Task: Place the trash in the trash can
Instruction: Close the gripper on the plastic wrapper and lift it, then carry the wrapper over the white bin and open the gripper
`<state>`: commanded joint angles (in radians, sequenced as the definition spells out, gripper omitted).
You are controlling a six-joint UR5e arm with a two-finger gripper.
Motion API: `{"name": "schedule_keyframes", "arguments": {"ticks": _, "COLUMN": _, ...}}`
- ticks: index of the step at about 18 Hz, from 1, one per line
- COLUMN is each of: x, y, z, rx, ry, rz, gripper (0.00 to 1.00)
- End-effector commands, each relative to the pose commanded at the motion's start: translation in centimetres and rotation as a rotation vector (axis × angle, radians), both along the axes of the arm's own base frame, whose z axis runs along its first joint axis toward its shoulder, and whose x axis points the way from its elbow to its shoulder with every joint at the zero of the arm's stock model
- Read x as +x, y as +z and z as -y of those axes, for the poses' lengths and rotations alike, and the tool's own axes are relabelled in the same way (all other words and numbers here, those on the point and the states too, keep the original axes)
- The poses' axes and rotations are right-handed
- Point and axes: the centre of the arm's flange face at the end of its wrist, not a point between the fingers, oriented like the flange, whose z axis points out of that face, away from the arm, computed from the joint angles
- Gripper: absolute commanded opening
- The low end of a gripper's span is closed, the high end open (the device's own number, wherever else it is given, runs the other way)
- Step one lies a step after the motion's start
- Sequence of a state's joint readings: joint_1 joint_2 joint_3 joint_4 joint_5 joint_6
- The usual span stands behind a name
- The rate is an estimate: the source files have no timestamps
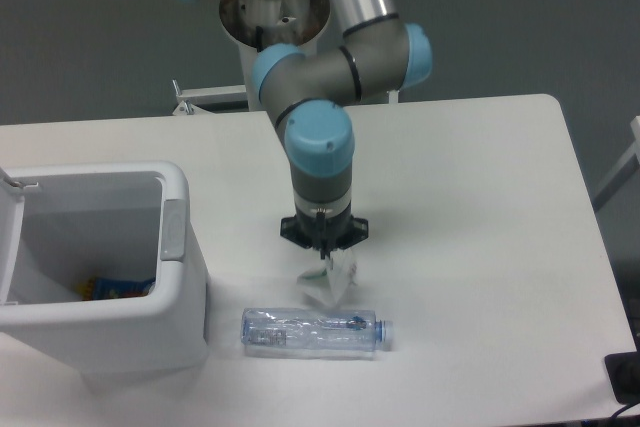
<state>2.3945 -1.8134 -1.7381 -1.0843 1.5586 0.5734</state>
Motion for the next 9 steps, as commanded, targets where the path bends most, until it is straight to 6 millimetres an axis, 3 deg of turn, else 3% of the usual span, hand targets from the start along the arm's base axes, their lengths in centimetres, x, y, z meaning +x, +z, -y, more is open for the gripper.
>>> {"name": "schedule_keyframes", "arguments": {"ticks": 3, "x": -1.1, "y": 5.7, "z": -0.3, "rx": 0.196, "ry": 0.028, "rz": 0.041, "gripper": 0.00}}
{"name": "schedule_keyframes", "arguments": {"ticks": 8, "x": -1.3, "y": 18.4, "z": -1.3, "rx": 0.529, "ry": 0.254, "rz": 0.108, "gripper": 0.00}}
{"name": "schedule_keyframes", "arguments": {"ticks": 9, "x": -0.9, "y": 22.1, "z": -1.5, "rx": 0.603, "ry": 0.320, "rz": 0.130, "gripper": 0.00}}
